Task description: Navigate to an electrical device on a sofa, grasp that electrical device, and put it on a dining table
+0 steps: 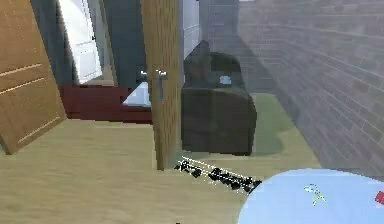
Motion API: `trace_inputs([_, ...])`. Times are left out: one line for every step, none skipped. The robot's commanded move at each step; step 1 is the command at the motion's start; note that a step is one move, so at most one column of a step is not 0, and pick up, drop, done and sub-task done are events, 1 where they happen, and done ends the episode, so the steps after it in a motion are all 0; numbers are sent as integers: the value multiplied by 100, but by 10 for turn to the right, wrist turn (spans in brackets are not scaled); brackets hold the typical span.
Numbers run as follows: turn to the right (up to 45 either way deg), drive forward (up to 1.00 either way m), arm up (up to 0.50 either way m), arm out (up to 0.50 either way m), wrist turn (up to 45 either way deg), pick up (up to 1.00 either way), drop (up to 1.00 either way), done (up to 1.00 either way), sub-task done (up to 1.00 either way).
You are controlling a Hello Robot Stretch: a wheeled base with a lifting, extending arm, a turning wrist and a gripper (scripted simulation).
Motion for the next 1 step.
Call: trace_inputs([-450,0,0,0,0,0,0,0,0])
